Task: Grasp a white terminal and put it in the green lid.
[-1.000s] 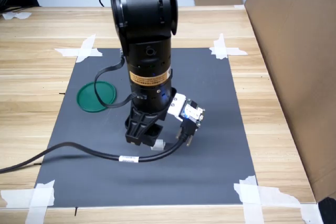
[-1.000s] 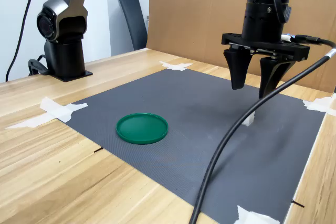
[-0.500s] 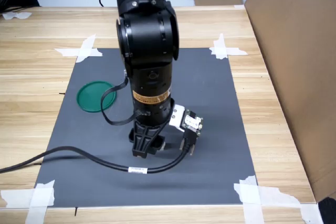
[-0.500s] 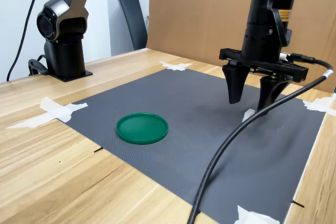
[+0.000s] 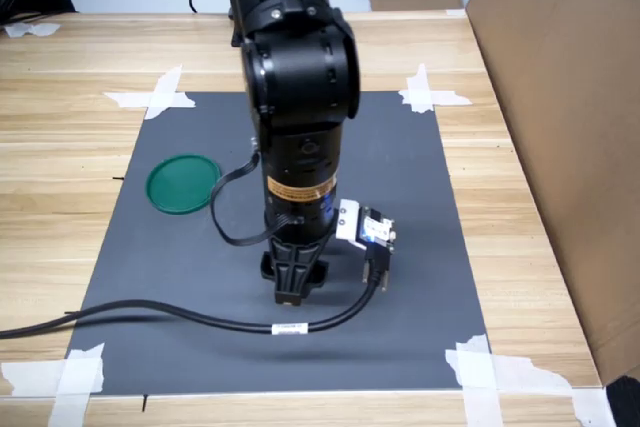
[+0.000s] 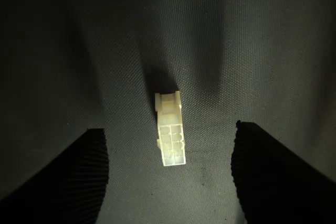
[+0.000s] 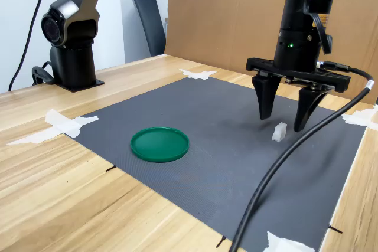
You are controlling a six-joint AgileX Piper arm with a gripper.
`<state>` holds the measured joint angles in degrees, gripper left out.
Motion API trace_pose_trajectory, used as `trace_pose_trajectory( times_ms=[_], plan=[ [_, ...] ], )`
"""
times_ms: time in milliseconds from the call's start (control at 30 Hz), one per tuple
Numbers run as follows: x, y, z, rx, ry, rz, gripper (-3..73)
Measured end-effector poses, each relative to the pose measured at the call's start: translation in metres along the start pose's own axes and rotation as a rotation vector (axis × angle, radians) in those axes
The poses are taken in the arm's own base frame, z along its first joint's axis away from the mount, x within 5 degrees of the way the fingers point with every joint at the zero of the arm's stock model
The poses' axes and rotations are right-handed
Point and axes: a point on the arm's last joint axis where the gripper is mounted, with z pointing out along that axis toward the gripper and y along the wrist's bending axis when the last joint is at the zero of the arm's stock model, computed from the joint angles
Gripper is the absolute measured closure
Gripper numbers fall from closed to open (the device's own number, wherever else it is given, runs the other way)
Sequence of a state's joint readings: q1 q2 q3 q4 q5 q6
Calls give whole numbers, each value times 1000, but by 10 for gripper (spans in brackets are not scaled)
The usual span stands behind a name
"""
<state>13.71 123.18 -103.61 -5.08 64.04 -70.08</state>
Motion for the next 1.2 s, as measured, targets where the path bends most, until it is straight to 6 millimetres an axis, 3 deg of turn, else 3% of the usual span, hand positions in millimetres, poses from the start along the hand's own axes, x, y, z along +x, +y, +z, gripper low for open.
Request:
trace_pose_trajectory(
  times_ms=[233,467,667,767,1033,1200],
  plan=[
    [-5,1,0,9,10,3,118],
    [-4,3,21,-12,42,-6,119],
    [-4,2,22,2,41,-1,161],
    [-4,3,22,-7,44,-1,222],
    [-4,4,22,-15,48,14,615],
    [-4,6,22,-39,52,88,617]
  ],
)
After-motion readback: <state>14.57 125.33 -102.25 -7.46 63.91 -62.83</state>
